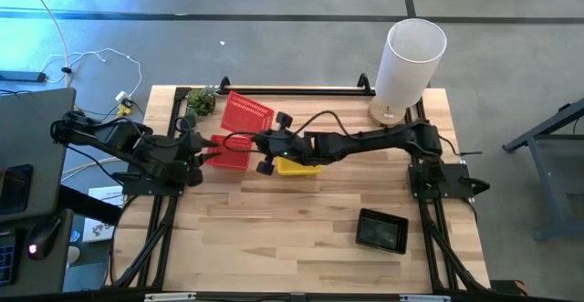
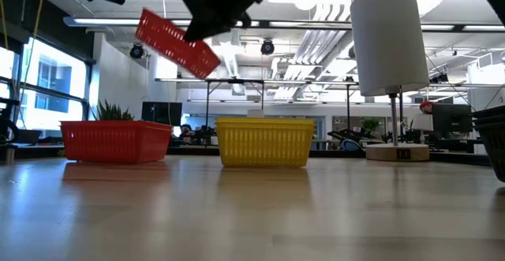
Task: Stack baskets by color
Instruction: Stack the top red bin on the stacked red bin
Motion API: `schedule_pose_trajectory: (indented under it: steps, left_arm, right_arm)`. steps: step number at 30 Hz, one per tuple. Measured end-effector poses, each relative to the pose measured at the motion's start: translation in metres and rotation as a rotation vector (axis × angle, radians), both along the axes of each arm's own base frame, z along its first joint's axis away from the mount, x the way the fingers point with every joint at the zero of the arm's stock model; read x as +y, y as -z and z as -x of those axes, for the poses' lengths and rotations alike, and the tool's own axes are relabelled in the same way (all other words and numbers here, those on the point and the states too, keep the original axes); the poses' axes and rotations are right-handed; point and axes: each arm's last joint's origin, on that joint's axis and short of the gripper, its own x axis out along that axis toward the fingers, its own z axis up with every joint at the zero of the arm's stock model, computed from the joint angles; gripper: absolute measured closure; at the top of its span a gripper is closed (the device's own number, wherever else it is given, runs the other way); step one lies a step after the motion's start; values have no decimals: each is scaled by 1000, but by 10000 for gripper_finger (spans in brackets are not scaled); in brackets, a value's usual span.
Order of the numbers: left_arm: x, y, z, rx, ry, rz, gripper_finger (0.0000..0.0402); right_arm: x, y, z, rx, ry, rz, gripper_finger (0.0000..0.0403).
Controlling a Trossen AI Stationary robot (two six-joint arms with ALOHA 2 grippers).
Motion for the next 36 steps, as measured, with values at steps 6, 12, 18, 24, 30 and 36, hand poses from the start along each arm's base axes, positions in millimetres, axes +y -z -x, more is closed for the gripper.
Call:
schedule_pose_trajectory:
  steps: [6, 12, 18, 24, 30, 36]
  left_arm:
    - [-2, -2, -2, -25, 13, -29, 312]
    - [-3, -3, -3, -35, 16, -29, 312]
    - [-3, -3, -3, -34, 14, -28, 312]
    - [-3, -3, -3, -34, 13, -26, 312]
    - [-3, -3, -3, -33, 14, -27, 312]
    - [-3, -3, -3, -33, 14, -27, 312]
  right_arm:
    - [2, 17, -12, -2, -106, -54, 403]
    - [6, 37, -27, -58, -196, -90, 403]
    - [6, 59, -36, -58, -211, -94, 403]
    - [3, 81, -42, -34, -210, -98, 403]
    - [3, 83, -43, -41, -207, -105, 403]
    - [4, 84, -43, -42, -225, -147, 403]
